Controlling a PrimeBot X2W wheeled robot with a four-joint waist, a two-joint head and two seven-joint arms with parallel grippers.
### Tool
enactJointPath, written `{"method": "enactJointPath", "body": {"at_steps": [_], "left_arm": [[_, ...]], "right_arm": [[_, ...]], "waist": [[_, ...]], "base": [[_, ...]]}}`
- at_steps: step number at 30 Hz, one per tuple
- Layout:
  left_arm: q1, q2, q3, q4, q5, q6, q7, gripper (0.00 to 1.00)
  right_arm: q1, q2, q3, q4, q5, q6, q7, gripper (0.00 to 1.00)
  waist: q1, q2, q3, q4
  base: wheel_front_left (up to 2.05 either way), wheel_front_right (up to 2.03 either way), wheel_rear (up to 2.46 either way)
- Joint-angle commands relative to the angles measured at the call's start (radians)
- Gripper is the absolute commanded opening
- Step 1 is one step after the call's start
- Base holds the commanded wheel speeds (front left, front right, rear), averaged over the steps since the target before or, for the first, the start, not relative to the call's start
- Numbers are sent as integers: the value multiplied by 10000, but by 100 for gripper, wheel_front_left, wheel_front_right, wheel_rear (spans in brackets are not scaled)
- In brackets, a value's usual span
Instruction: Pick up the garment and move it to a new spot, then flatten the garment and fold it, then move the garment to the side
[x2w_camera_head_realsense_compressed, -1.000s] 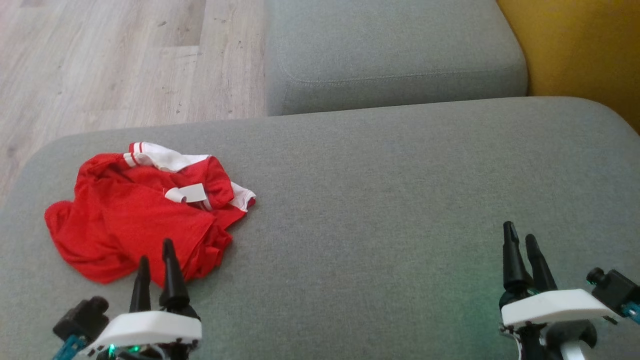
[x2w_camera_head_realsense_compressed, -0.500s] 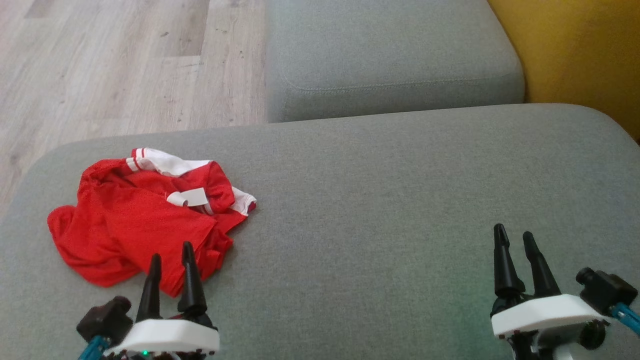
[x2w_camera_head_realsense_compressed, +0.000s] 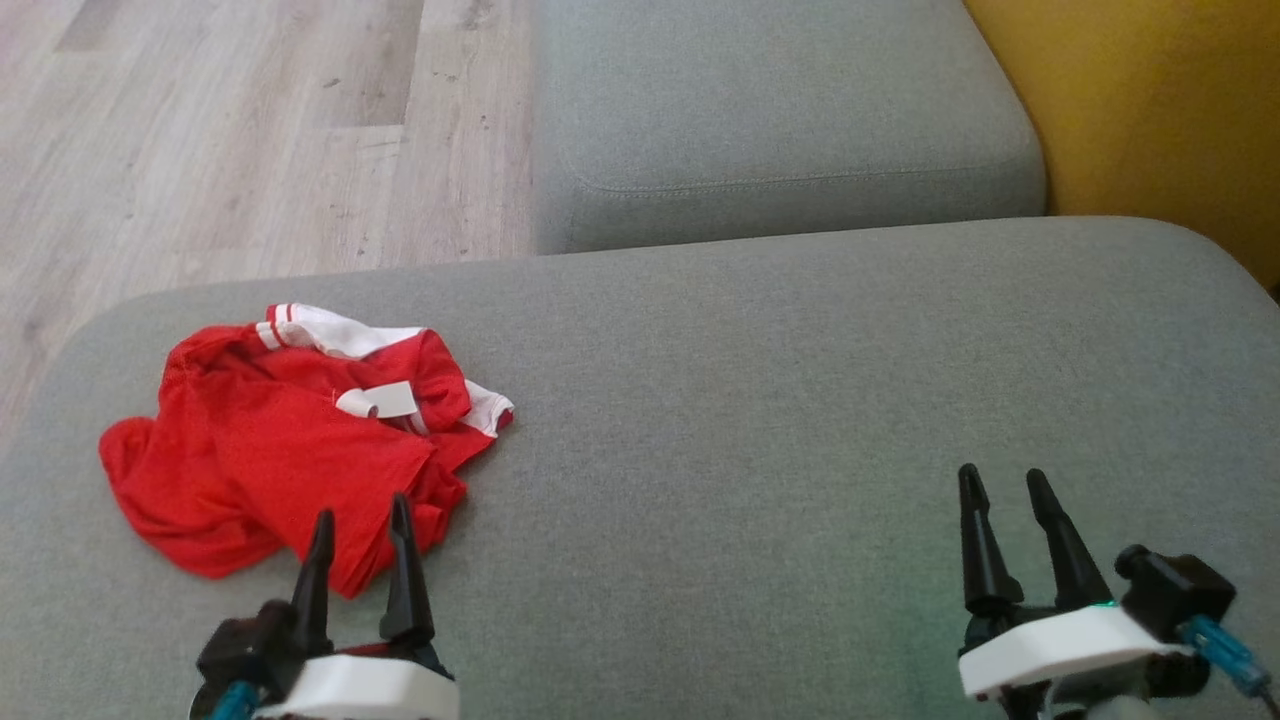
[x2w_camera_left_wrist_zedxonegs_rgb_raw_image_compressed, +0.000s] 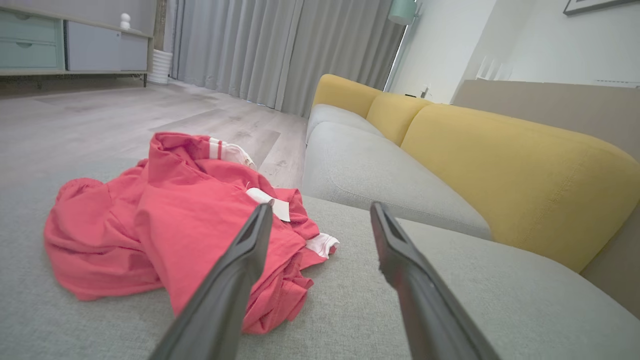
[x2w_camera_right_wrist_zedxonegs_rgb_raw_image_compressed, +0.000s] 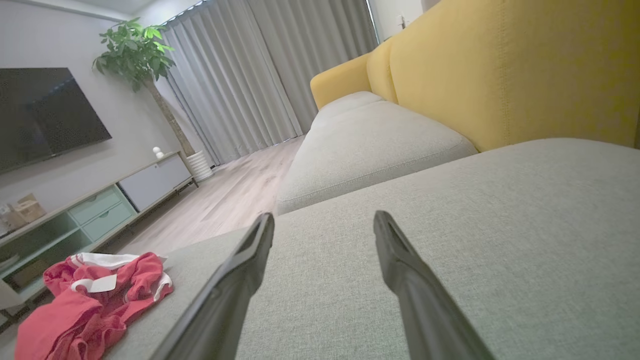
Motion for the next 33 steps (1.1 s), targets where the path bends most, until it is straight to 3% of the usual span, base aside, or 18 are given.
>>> {"method": "enactJointPath", "body": {"at_steps": [1, 25, 33], "left_arm": [[-316, 87, 147, -324, 336, 127, -191, 100], [-180, 126, -118, -148, 3411, 606, -925, 100], [-198, 119, -103, -9, 3660, 634, -1004, 100]], "right_arm": [[-230, -102, 271, -306, -350, 99, -189, 100], [-142, -118, 840, -338, -3335, 133, -927, 100], [-152, -120, 876, -317, -3663, 136, -1006, 100]], "waist": [[0, 0, -8, 6], [0, 0, -166, -72], [0, 0, -178, -136]], "base": [[0, 0, 0], [0, 0, 0], [0, 0, 0]]}}
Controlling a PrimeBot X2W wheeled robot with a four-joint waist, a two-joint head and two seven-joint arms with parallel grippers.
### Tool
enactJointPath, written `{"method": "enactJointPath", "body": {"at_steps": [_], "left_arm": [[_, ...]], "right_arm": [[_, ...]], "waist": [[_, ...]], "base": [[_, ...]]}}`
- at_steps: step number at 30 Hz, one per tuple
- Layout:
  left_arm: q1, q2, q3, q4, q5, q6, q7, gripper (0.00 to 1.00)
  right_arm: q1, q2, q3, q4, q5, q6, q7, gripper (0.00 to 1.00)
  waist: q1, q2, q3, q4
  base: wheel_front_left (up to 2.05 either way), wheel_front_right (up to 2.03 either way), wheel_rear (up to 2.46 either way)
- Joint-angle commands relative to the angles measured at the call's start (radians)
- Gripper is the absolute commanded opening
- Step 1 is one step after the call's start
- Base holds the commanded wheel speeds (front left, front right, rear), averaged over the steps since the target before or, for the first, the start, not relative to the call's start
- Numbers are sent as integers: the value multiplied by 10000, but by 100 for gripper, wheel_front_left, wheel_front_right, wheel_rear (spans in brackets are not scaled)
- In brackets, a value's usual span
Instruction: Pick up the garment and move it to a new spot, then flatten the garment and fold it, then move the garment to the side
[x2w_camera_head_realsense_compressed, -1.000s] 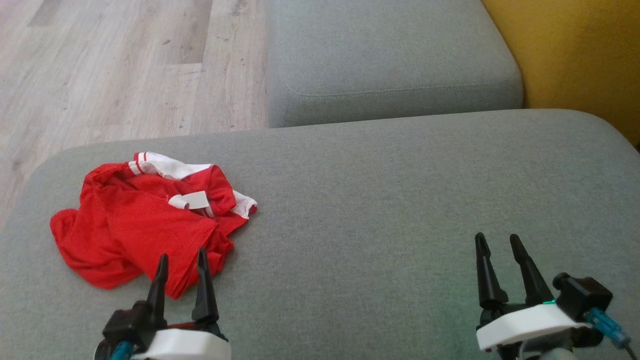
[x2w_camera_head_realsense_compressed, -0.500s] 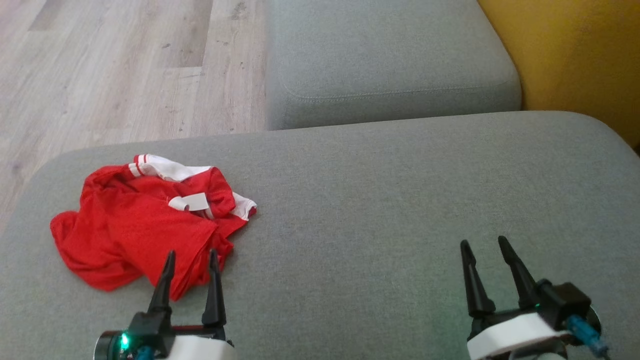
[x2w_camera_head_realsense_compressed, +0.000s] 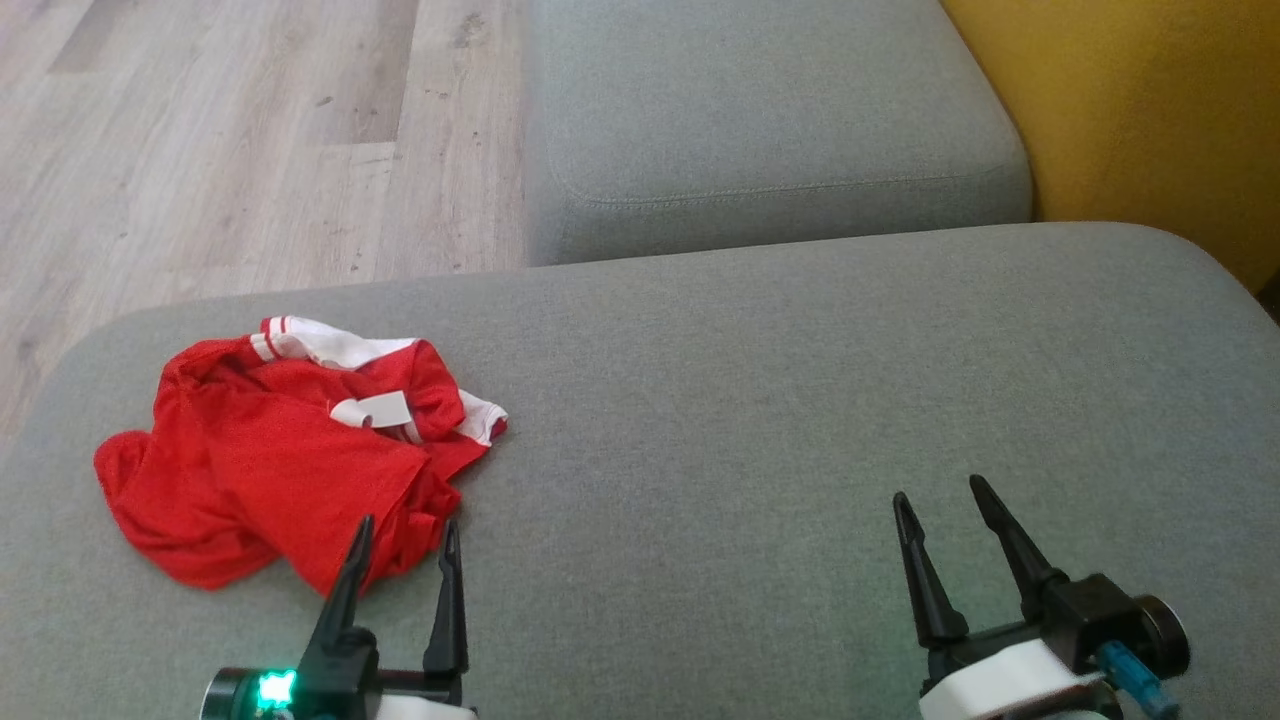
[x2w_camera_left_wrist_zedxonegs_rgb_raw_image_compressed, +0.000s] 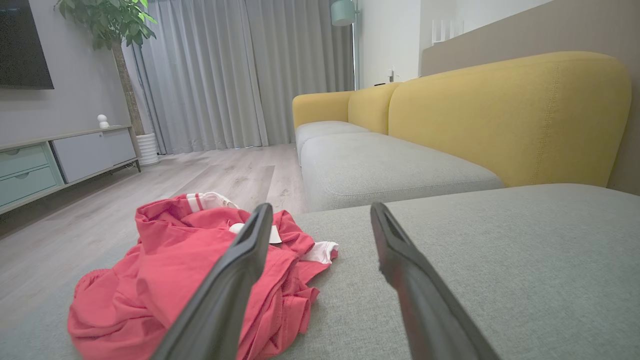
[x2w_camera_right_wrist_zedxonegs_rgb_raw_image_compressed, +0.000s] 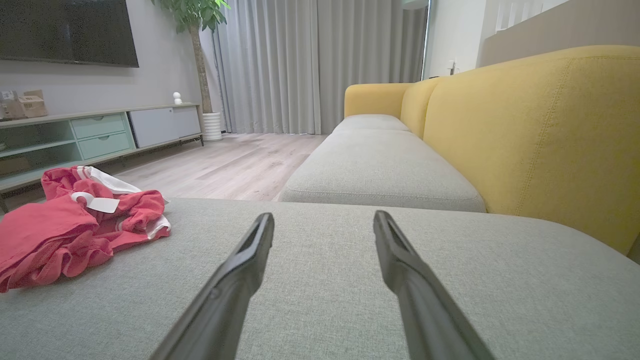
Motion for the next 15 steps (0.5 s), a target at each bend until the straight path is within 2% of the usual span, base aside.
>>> {"method": "enactJointPath", "body": {"at_steps": [1, 15], "left_arm": [[-421, 51, 310, -265, 45, 31, -109, 100], [-463, 40, 313, -72, -22, 17, -109, 100]], "right_arm": [[-351, -104, 240, -299, -53, 75, -136, 100], [-309, -104, 221, -184, -136, 75, -136, 100]], "waist": [[0, 0, -4, -8], [0, 0, -16, 52]], "base": [[0, 0, 0], [0, 0, 0]]}}
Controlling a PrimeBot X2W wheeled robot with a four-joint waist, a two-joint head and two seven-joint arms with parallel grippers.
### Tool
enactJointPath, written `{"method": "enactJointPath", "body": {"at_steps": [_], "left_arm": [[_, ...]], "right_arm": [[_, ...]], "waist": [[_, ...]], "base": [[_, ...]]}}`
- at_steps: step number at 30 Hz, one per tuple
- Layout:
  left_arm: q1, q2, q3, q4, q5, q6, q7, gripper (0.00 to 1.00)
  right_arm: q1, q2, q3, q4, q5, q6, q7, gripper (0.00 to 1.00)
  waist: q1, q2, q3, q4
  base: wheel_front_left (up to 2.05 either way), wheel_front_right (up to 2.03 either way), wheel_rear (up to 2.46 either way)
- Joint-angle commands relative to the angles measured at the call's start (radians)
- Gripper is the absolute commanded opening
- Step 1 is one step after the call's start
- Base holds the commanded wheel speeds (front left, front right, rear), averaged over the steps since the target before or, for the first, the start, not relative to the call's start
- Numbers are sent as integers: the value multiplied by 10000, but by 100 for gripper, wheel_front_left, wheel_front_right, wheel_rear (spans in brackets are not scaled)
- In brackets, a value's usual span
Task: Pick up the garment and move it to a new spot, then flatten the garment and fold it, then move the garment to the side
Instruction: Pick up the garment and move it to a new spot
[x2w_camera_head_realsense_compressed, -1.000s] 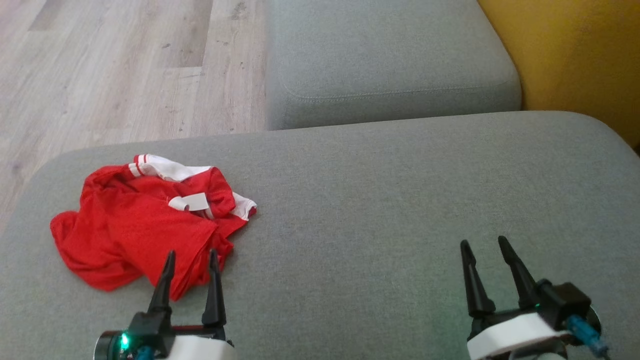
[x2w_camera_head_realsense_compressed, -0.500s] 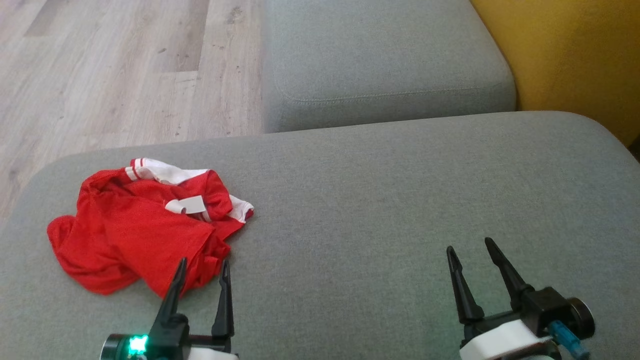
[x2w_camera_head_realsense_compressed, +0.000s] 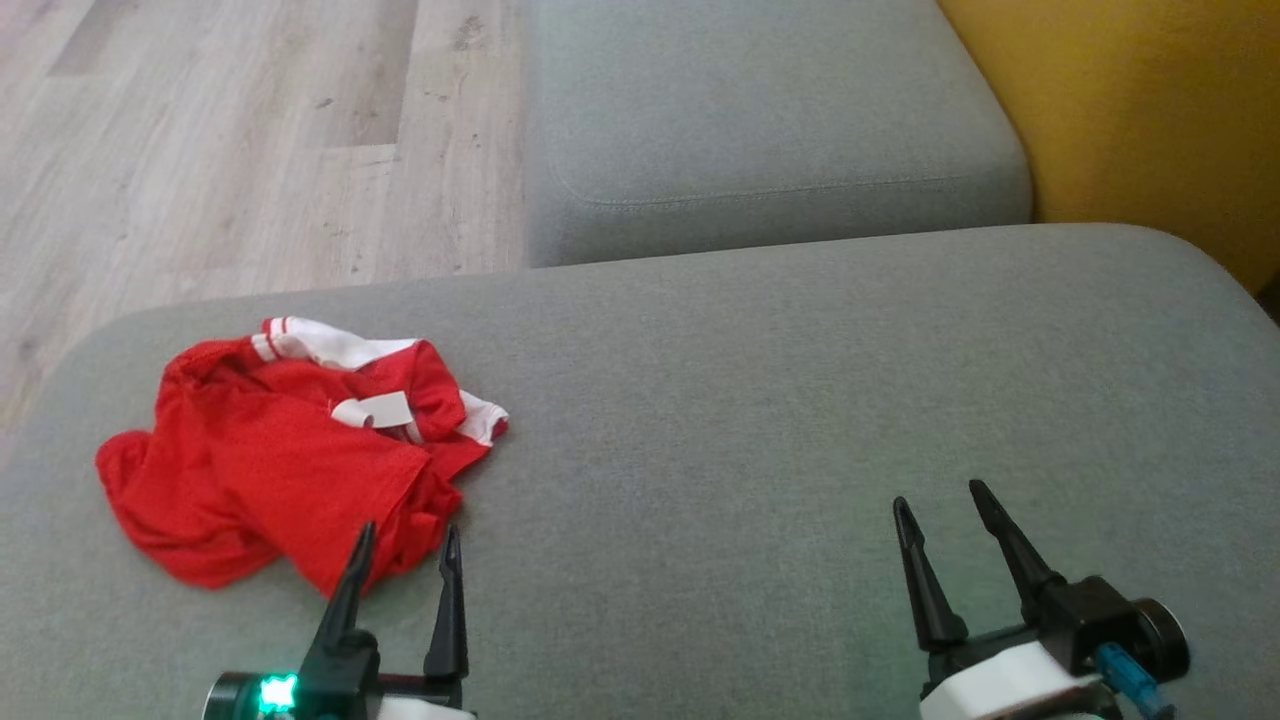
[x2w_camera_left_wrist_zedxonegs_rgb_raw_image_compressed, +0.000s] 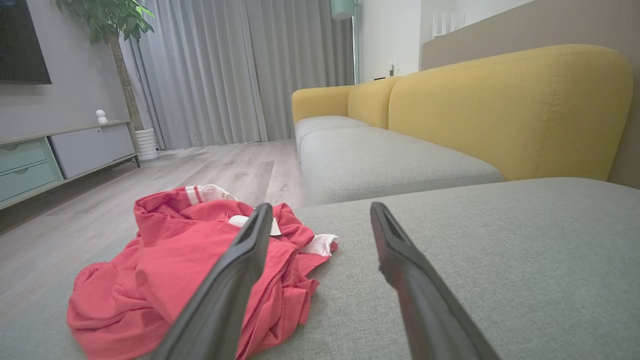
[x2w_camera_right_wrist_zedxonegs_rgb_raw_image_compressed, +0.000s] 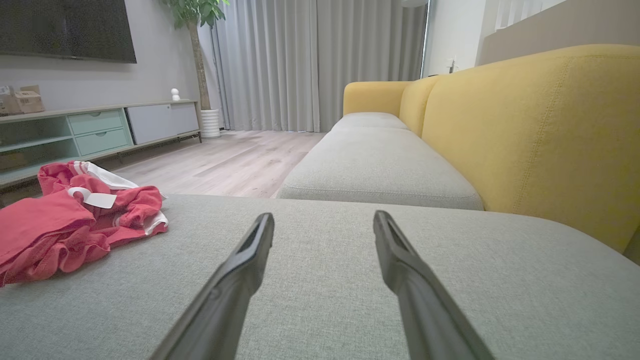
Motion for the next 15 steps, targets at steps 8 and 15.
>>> {"method": "enactJointPath", "body": {"at_steps": [8, 15], "left_arm": [[-562, 37, 411, -307, -122, -26, -109, 100], [-533, 42, 596, -220, -196, -167, -109, 100]], "right_arm": [[-219, -100, 331, -235, -12, 75, -136, 100], [-180, -100, 484, -205, -39, 75, -136, 100]], "waist": [[0, 0, 130, 1215], [0, 0, 251, 3016]], "base": [[0, 0, 0], [0, 0, 0]]}}
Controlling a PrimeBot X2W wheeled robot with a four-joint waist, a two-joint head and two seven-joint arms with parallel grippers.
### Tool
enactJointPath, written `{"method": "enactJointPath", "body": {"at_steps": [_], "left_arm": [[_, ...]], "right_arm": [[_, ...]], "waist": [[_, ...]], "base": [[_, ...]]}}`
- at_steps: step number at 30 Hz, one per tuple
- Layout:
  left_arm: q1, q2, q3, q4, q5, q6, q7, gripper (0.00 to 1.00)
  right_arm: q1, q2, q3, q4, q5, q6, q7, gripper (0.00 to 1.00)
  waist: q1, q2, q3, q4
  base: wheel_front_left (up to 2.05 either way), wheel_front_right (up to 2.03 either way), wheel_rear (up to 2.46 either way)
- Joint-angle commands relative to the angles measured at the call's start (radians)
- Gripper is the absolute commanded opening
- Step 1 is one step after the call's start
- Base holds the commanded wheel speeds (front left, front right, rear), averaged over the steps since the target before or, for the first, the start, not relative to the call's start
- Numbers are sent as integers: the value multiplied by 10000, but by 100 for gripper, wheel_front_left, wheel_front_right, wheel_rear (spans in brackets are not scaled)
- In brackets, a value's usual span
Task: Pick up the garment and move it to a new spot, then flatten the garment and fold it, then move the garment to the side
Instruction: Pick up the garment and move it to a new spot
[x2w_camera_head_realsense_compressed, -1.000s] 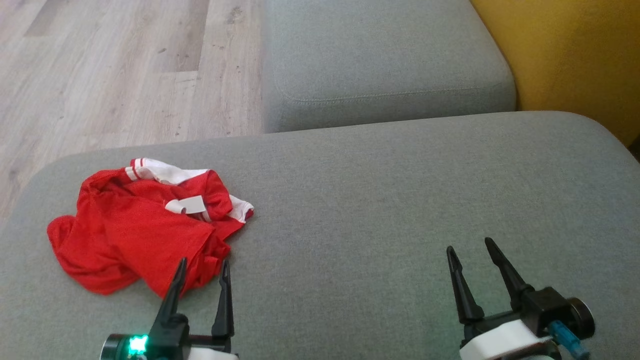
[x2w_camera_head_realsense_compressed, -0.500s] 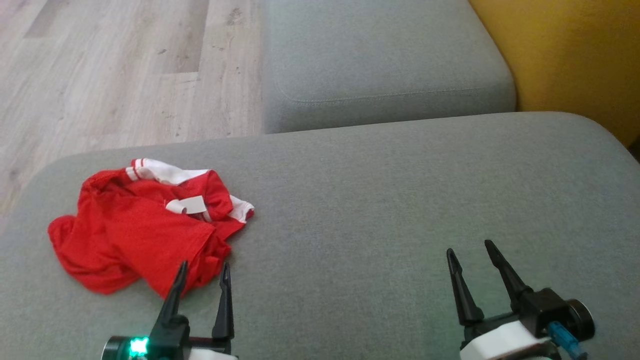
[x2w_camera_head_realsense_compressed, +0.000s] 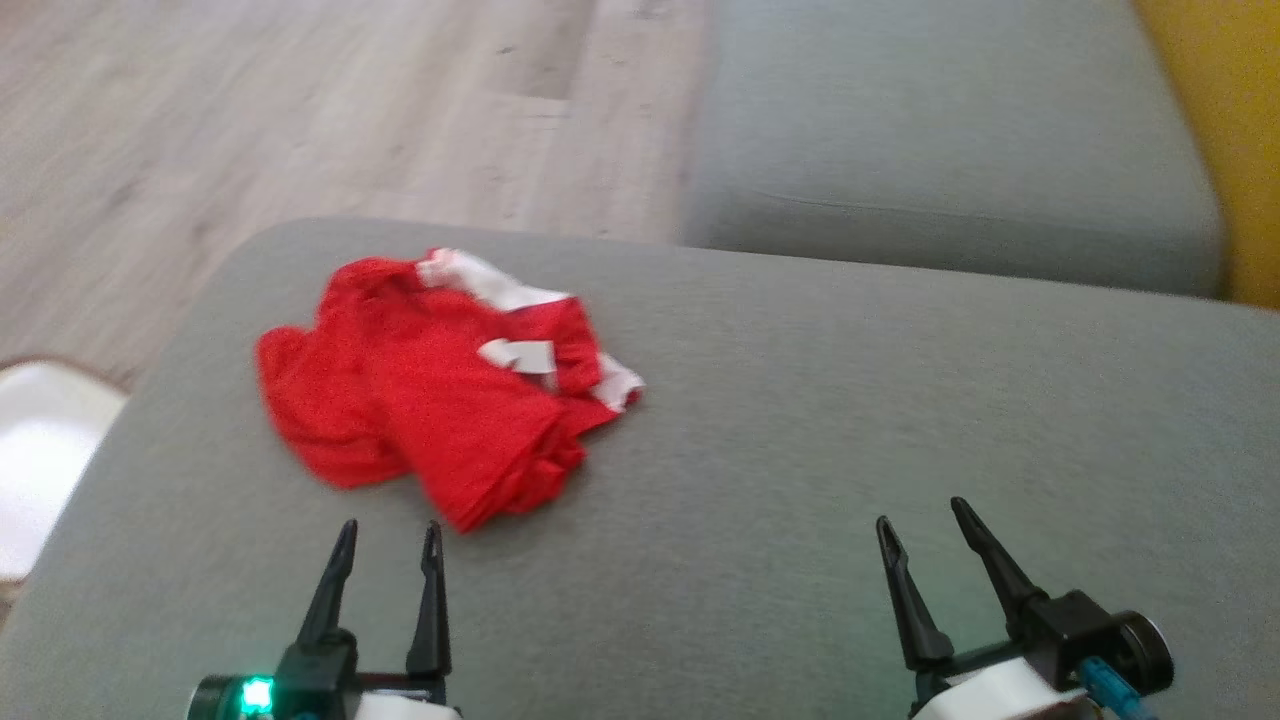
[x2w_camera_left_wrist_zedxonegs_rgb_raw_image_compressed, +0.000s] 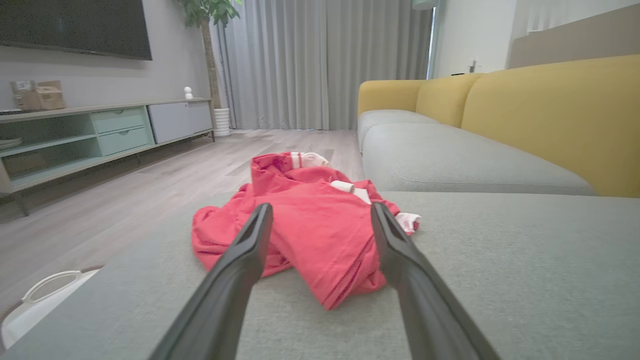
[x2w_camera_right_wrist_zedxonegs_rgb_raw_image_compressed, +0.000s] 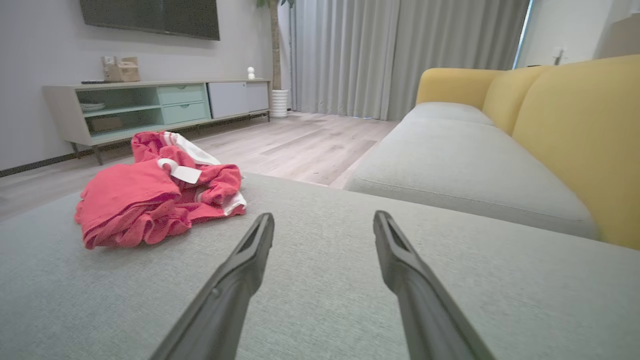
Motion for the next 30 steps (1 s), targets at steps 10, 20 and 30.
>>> {"method": "enactJointPath", "body": {"at_steps": [10, 20, 30], "left_arm": [[-292, 134, 957, -1136, 271, 96, -109, 100], [-2023, 733, 1397, -3114, 574, 576, -109, 100], [-7595, 1370, 1984, 1604, -884, -658, 449, 100]], "right_arm": [[-430, -97, 439, -222, -157, 75, -134, 100], [-848, -224, 243, -294, -1083, 75, -134, 100], [-1960, -1602, 329, -834, -1371, 75, -134, 100]], "waist": [[0, 0, 432, 2537], [0, 0, 2251, 2727], [0, 0, 4981, 2109]], "base": [[0, 0, 0], [0, 0, 0], [0, 0, 0]]}}
